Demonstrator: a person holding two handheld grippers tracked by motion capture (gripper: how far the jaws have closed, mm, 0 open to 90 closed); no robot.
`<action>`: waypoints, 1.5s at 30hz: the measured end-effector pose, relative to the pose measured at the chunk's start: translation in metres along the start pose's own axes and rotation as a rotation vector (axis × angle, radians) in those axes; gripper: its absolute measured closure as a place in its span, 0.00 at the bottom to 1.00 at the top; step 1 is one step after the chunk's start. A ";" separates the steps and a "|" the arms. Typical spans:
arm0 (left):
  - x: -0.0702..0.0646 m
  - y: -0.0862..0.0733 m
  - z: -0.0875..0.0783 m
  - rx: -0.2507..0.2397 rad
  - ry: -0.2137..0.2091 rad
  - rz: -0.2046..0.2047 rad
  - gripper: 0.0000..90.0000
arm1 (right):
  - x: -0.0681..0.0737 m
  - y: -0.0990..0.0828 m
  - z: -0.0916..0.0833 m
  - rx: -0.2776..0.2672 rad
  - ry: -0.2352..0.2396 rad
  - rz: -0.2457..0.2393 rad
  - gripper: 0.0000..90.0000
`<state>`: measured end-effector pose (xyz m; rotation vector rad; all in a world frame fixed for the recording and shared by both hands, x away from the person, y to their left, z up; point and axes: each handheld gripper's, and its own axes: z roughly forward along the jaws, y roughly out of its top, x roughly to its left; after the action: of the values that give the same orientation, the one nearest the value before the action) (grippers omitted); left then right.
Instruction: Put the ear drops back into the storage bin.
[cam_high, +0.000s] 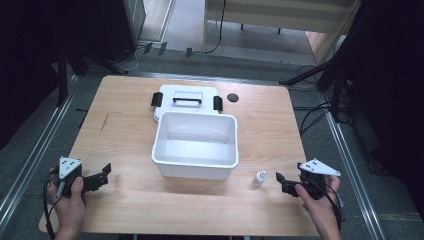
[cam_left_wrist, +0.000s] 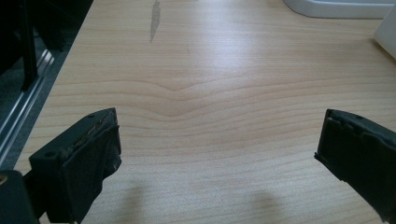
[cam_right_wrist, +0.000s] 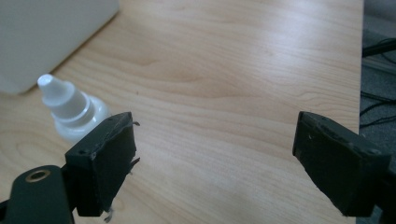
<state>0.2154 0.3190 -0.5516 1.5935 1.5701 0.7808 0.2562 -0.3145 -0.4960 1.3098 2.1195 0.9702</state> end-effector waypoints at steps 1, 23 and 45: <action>0.000 0.000 0.000 0.001 0.000 0.005 0.00 | 0.000 0.003 0.000 0.025 0.007 -0.018 0.15; -0.001 0.000 0.001 -0.001 -0.004 0.014 0.00 | 0.020 0.047 -0.003 0.489 0.113 -0.387 0.15; -0.001 0.000 0.001 -0.001 -0.013 0.016 0.00 | 0.050 0.077 0.016 0.660 0.245 -0.510 0.22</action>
<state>0.2162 0.3180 -0.5517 1.6093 1.5493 0.7788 0.2891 -0.2413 -0.4479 0.8329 2.9100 0.2213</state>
